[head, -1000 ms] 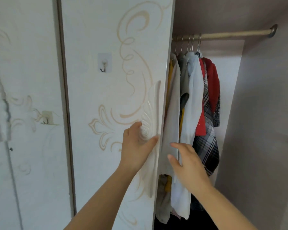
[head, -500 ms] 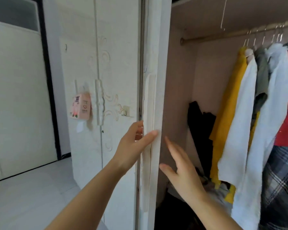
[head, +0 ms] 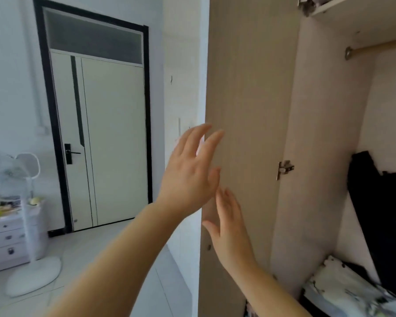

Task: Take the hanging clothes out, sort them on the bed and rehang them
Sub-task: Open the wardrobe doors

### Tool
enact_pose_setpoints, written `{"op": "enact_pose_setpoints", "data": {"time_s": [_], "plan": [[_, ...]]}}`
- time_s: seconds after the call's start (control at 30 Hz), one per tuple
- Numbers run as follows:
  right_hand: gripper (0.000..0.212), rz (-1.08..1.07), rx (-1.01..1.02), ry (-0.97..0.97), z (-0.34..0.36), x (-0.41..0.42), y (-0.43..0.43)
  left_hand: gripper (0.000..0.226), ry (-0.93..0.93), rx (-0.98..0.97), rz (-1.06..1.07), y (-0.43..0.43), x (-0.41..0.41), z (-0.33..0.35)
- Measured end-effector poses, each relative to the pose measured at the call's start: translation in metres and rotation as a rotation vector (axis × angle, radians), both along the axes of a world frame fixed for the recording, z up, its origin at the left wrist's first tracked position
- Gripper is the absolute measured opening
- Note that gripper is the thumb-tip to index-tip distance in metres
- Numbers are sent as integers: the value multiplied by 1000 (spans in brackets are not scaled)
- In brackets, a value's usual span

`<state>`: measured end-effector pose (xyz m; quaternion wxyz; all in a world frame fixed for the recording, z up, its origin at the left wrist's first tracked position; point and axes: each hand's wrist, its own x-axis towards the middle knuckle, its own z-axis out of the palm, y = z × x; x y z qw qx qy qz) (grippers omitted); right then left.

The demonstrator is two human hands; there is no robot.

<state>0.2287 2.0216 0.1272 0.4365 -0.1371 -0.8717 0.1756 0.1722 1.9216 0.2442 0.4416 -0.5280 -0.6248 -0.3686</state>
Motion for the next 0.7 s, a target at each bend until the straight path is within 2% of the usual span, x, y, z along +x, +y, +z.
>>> {"op": "enact_pose_setpoints", "data": {"time_s": [0.1, 0.23, 0.33, 0.5, 0.7], "plan": [[92, 29, 70, -57, -7, -25, 3, 61, 237, -119, 168, 13, -20, 14], [99, 0, 164, -132, -17, -53, 8, 62, 324, -408, 385, 24, -57, 17], [103, -78, 259, -98, -19, -68, 12, 61, 391, -522, 539, 31, -86, 14], [103, -129, 322, -74, -25, -93, 21, 63, 439, -505, 597, 37, -110, 12], [97, -123, 343, -30, -25, -106, 24, 66, 394, -452, 523, 45, -126, 11]]}}
